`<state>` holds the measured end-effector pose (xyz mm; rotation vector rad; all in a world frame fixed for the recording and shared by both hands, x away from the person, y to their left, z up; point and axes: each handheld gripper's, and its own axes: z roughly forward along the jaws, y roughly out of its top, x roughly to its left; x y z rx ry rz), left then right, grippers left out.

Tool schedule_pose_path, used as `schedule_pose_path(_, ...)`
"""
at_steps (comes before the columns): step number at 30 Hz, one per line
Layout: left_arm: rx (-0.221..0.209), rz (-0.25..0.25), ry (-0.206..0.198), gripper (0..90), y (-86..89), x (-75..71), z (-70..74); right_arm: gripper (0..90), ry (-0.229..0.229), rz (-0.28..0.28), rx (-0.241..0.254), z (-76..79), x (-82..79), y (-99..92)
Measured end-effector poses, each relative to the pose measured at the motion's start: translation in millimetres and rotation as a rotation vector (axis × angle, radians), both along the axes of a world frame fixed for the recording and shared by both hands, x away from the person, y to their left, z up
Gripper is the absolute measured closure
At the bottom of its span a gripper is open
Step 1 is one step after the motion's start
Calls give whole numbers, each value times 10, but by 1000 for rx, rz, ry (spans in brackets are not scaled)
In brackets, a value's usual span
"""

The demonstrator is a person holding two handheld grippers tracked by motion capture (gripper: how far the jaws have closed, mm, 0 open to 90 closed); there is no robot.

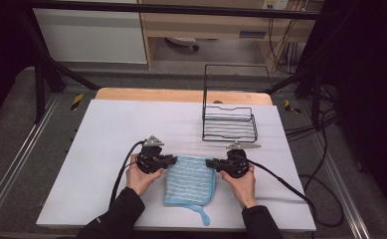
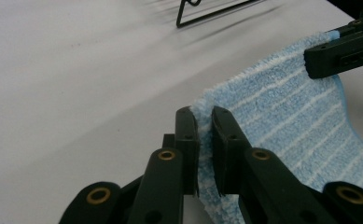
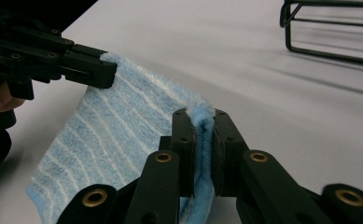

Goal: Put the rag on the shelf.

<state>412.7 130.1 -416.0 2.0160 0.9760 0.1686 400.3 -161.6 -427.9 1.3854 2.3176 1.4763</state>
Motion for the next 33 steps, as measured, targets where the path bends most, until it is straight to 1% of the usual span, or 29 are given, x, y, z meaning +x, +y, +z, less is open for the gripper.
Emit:
schedule_pose_path(3,-9,-3,-24,818,-7,-28,54,822,-25,0,2,65,-24,-19)
schedule_pose_path(4,-12,-4,-27,818,-8,-35,67,823,-36,0,0,93,-35,-25)
schedule_pose_path(8,-22,-8,-45,819,-21,-71,124,823,-58,-3,6,151,-61,-50)
schedule_pose_path(12,-22,-7,-68,819,-34,-103,171,823,-90,-1,-11,210,-84,-59)
schedule_pose_path(14,-31,-7,-81,819,-33,-115,190,823,-101,-3,-8,236,-95,-63)
schedule_pose_path(16,-44,-7,-85,819,-37,-132,212,823,-114,-2,-7,263,-106,-75)
schedule_pose_path(20,-42,-7,-116,820,-48,-168,263,824,-145,-2,-16,327,-133,-86)
schedule_pose_path(24,-65,-5,-136,820,-51,-201,309,824,-169,-6,-17,396,-166,-96)
schedule_pose_path(28,-76,-8,-159,820,-61,-236,362,825,-197,-8,-22,454,-190,-114)
schedule_pose_path(33,-95,-14,-173,820,-77,-273,415,825,-218,-12,-18,527,-223,-147)
